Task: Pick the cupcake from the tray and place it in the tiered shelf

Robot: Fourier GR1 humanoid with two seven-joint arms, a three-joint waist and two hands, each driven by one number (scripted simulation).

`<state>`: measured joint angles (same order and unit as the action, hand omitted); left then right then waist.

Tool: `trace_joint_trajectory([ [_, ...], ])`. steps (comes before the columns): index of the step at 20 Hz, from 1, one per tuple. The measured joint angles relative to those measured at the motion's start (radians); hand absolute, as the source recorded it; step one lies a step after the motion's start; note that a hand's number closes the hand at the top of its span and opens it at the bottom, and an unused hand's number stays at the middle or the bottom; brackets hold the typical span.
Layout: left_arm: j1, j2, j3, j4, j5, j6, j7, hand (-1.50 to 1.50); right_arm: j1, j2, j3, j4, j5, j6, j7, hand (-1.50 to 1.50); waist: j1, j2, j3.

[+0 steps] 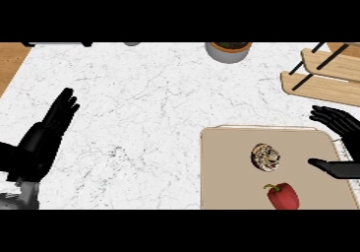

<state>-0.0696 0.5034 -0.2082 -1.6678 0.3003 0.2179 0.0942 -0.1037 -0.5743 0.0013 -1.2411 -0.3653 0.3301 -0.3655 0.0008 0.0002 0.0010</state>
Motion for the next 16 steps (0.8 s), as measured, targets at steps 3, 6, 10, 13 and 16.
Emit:
trace_joint_trajectory([
  [3,-0.006,-0.009,0.019,-0.001,-0.009,-0.006,0.012,0.00,0.046,-0.044,-0.014,-0.053,0.019,0.052,-0.015,-1.50,-0.004,-0.001,-0.001],
  [6,0.010,-0.026,0.021,-0.003,-0.025,-0.014,0.006,0.00,0.078,-0.086,-0.028,-0.102,0.062,0.060,-0.005,-1.50,-0.005,-0.002,-0.001],
  [10,-0.006,-0.035,0.034,0.016,-0.028,-0.027,0.011,0.00,0.103,-0.155,-0.030,-0.208,0.132,0.043,0.056,-1.50,-0.010,-0.002,-0.002],
  [13,0.013,-0.042,0.040,0.019,-0.038,-0.042,-0.014,0.00,0.118,-0.193,-0.028,-0.295,0.164,0.046,0.133,-1.50,-0.008,-0.003,-0.002],
  [16,0.023,-0.057,0.045,0.024,-0.056,-0.052,-0.024,0.00,0.127,-0.194,-0.019,-0.369,0.189,0.053,0.215,-1.50,-0.006,-0.002,-0.002],
])
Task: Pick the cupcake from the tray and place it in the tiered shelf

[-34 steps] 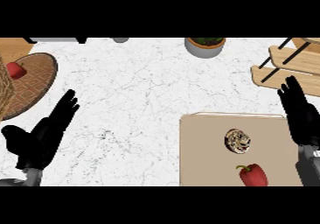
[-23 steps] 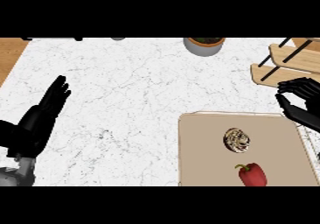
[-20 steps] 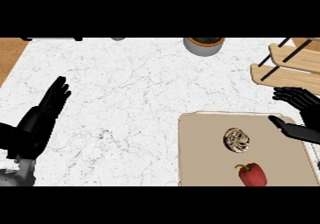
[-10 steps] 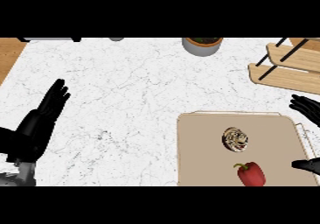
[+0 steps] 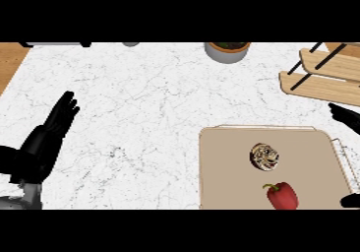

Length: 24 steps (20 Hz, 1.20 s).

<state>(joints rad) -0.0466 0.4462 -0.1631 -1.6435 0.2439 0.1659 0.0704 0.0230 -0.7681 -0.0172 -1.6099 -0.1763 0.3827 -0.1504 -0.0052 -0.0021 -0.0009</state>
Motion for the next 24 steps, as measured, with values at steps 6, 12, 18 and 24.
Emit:
trace_joint_trajectory([
  [6,-0.010,-0.011,0.033,-0.004,-0.007,-0.035,0.018,0.00,-0.037,0.056,0.070,-0.061,0.122,-0.024,0.135,-1.50,0.006,0.001,0.000],
  [12,-0.015,-0.031,0.046,-0.019,-0.026,-0.056,0.042,0.00,-0.085,0.099,0.140,-0.044,0.293,-0.038,0.197,-1.50,0.009,0.002,0.001],
  [18,-0.017,-0.064,0.075,-0.030,-0.056,-0.079,0.068,0.00,-0.135,0.196,0.183,-0.041,0.411,-0.029,0.273,-1.50,0.008,0.002,0.001],
  [24,-0.023,-0.101,0.080,-0.023,-0.093,-0.087,0.076,0.00,-0.145,0.237,0.229,-0.044,0.479,0.042,0.347,-1.50,0.007,0.002,0.001],
])
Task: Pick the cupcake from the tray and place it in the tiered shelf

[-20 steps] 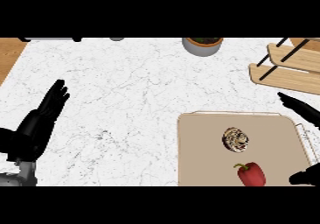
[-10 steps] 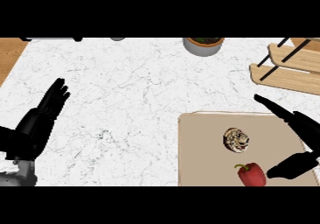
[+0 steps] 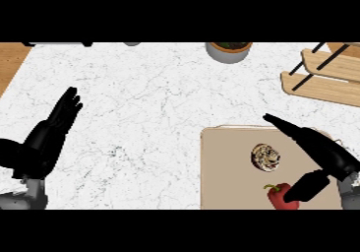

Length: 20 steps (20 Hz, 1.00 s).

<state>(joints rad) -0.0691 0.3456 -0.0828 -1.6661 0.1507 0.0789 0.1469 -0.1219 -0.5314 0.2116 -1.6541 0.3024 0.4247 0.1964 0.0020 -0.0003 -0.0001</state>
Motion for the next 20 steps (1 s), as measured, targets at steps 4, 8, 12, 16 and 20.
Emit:
trace_joint_trajectory([
  [4,0.004,-0.013,0.021,-0.005,-0.008,-0.019,-0.001,0.00,0.008,0.029,0.023,-0.027,0.046,0.043,0.064,-1.50,-0.001,0.000,0.000],
  [8,0.023,-0.025,0.038,-0.023,-0.028,-0.039,0.000,0.00,-0.023,0.062,0.022,0.010,0.104,0.074,0.086,-1.50,0.000,0.000,0.000],
  [12,0.005,-0.030,0.057,-0.020,-0.032,-0.052,0.019,0.00,-0.043,0.057,0.029,0.041,0.190,0.073,0.094,-1.50,0.000,0.000,0.000],
  [16,0.022,-0.048,0.055,-0.039,-0.052,-0.059,0.023,0.00,-0.042,0.049,0.018,0.084,0.253,0.078,0.079,-1.50,0.001,0.000,0.000],
  [20,-0.002,-0.060,0.079,-0.032,-0.055,-0.074,0.046,0.00,-0.054,0.071,-0.001,0.103,0.280,0.123,0.101,-1.50,0.000,0.000,0.000],
])
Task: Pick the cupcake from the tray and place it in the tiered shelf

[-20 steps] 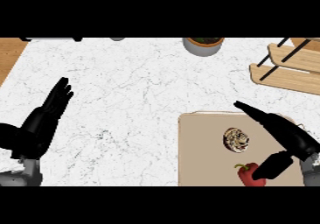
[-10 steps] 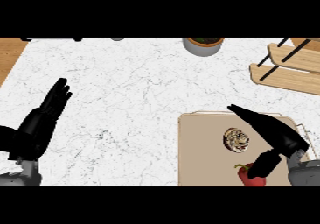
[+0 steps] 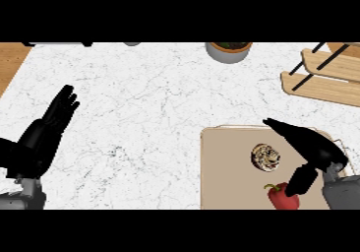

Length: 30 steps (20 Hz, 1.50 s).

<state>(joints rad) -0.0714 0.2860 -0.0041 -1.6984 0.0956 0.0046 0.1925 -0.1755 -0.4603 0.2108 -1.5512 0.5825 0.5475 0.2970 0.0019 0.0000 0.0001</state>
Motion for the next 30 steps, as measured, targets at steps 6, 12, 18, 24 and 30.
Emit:
trace_joint_trajectory([
  [6,0.003,-0.021,0.028,0.019,-0.016,-0.039,-0.023,0.00,0.007,0.036,-0.014,0.058,0.063,0.013,-0.051,-1.50,0.000,-0.001,-0.001],
  [12,0.003,-0.045,0.037,-0.003,-0.036,-0.050,0.001,0.00,0.004,0.071,-0.021,0.120,0.118,0.012,-0.097,-1.50,0.000,-0.001,-0.002],
  [18,0.019,-0.072,0.040,0.000,-0.064,-0.057,-0.015,0.00,0.001,0.101,-0.023,0.224,0.168,-0.014,-0.176,-1.50,0.001,-0.003,-0.004],
  [24,0.025,-0.072,0.058,-0.009,-0.067,-0.078,-0.012,0.00,0.003,0.123,-0.029,0.271,0.199,-0.040,-0.227,-1.50,-0.002,-0.013,-0.015],
  [30,0.009,-0.081,0.066,0.021,-0.074,-0.081,-0.031,0.00,-0.001,0.133,-0.032,0.320,0.238,-0.118,-0.289,1.50,-0.002,-0.021,-0.023],
])
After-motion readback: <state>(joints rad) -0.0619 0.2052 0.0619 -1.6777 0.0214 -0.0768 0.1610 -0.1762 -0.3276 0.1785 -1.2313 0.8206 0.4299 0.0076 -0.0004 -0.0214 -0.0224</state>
